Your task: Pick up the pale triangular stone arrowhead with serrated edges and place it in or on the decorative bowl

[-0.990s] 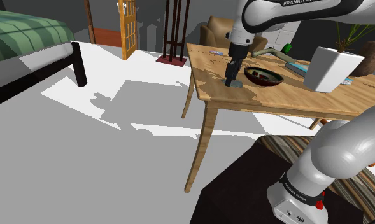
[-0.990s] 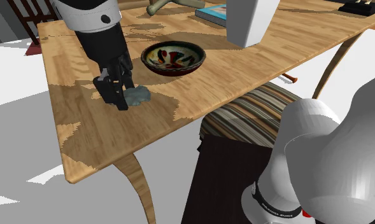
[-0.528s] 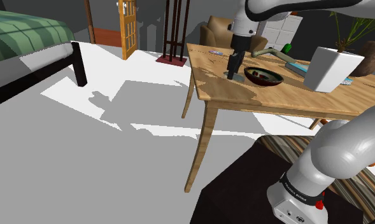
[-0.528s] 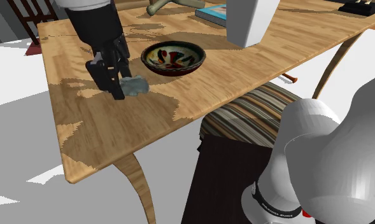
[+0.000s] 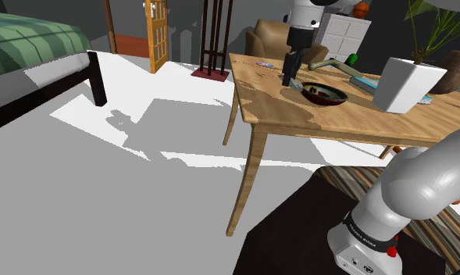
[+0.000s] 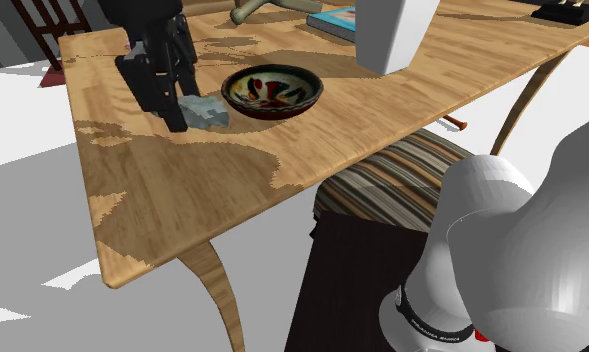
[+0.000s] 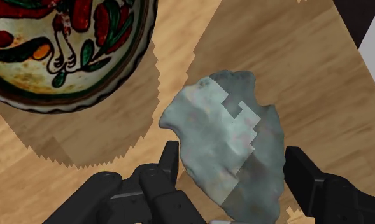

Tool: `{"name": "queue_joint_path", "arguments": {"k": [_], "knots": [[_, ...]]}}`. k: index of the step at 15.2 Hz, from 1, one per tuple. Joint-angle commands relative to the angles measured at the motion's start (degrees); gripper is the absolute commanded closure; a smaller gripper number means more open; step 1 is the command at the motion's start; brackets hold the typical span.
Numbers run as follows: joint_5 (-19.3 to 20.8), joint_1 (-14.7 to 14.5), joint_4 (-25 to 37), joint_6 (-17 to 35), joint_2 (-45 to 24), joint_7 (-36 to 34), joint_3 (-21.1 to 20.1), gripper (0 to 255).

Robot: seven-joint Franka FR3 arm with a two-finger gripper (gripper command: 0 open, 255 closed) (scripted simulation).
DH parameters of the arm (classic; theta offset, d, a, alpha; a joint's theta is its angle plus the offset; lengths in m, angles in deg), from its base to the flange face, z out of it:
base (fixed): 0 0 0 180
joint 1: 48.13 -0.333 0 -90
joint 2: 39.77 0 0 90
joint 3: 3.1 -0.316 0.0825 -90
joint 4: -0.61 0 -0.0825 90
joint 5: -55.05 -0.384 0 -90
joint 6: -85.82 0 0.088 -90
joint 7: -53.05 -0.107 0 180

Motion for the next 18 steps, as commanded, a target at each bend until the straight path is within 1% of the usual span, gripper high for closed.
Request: {"name": "queue_joint_path", "arguments": {"k": [1,8,13,18], "knots": [[0.0,0.0,1.9,-1.6,-0.3,0.1,0.0,255],[-0.1,0.0,8.5,-7.0,-1.5,0.4,-0.1,255],[2.1,2.4,6.4,-7.1,1.1,7.1,4.6,255],[4.5,4.7,5.9,-7.1,2.3,14.1,9.5,255]]}}
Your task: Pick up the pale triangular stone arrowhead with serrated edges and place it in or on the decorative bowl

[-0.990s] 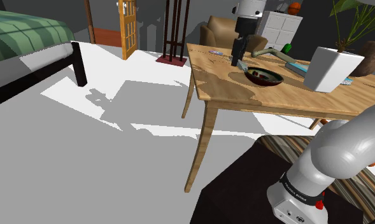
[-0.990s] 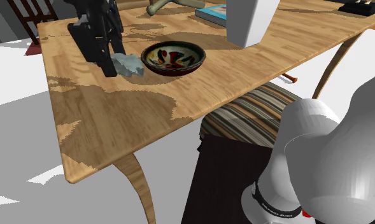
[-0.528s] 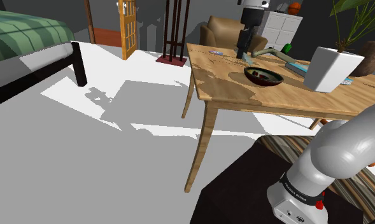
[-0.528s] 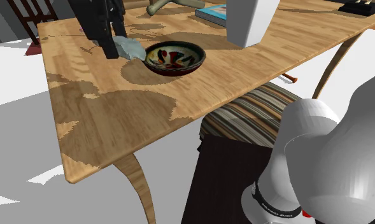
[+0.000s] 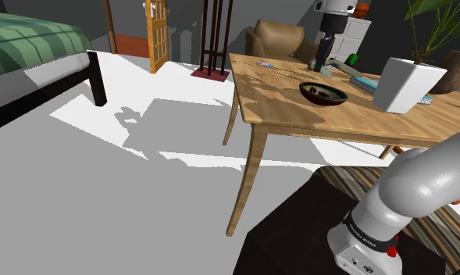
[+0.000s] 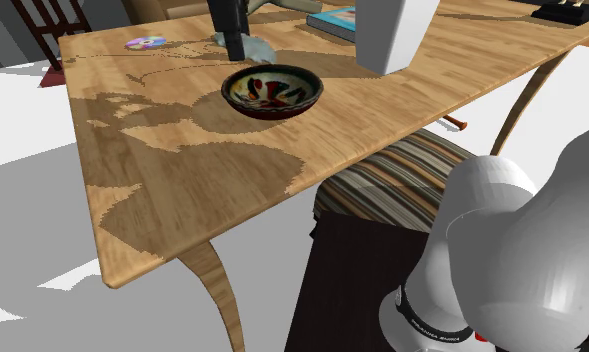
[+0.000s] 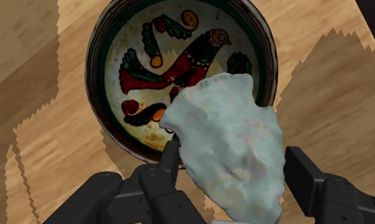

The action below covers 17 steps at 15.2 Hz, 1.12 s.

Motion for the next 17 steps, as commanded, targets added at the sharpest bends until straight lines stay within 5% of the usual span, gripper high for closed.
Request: {"name": "queue_joint_path", "arguments": {"k": [1,4,17], "knots": [[0.9,0.9,0.0,0.0,0.3,2.7,1.9,255],[2.1,2.0,0.6,0.1,0.1,6.6,4.7,255],[3.0,2.5,-11.2,9.8,2.2,5.6,5.4,255]]}}
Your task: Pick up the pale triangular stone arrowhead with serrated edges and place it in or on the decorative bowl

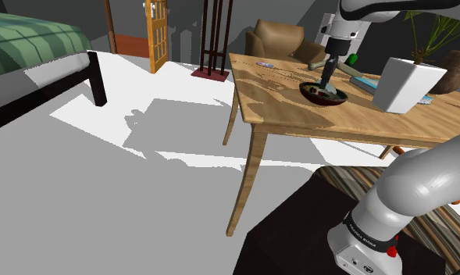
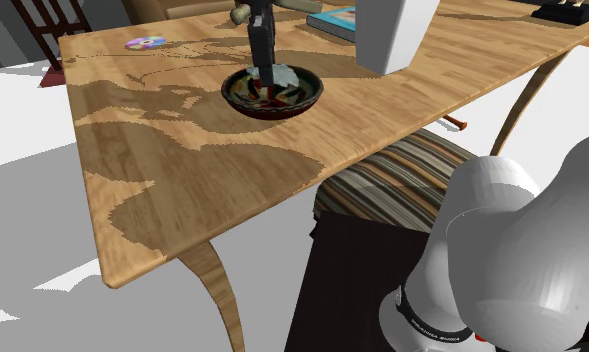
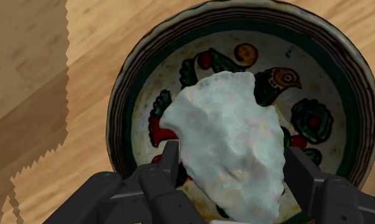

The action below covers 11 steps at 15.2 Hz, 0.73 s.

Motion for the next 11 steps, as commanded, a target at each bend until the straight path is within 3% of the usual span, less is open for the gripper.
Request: {"name": "queue_joint_path", "arguments": {"k": [1,9,10,11], "knots": [[0.1,0.0,-1.6,1.4,0.2,-0.2,0.1,255],[0.1,0.0,-1.6,1.4,0.2,-0.2,0.1,255],[0.1,0.0,-1.6,1.4,0.2,-0.2,0.1,0],[0.1,0.0,-1.6,1.4,0.2,-0.2,0.1,0]]}}
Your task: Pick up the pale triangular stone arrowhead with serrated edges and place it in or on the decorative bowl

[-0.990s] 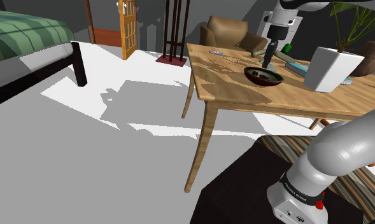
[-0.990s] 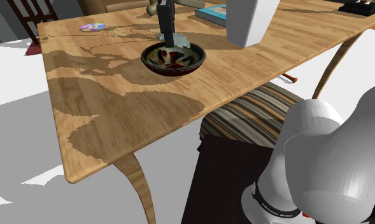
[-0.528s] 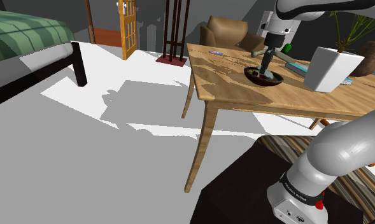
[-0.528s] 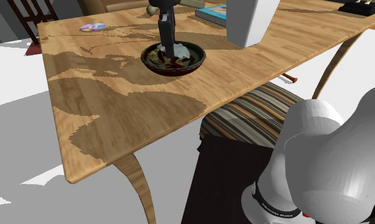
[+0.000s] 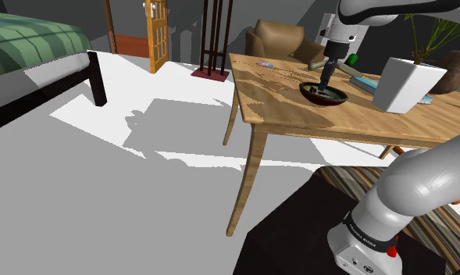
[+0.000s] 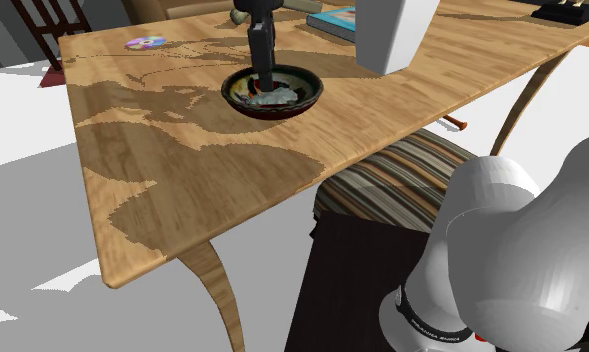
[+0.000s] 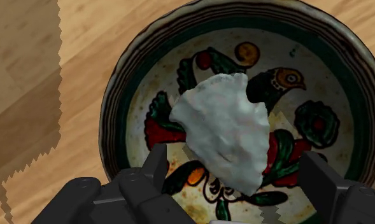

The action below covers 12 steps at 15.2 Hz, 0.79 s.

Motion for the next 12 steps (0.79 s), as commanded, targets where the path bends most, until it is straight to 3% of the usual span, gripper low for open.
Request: {"name": "queue_joint_path", "arguments": {"k": [1,4,8,12], "knots": [[0.0,0.0,0.0,0.0,0.0,0.0,0.0,0],[0.0,0.0,0.0,0.0,0.0,0.0,0.0,0],[-0.7,-0.4,8.4,-7.1,-1.4,0.4,-0.7,0],[-0.7,-0.4,8.4,-7.1,-1.4,0.4,-0.7,0]]}}
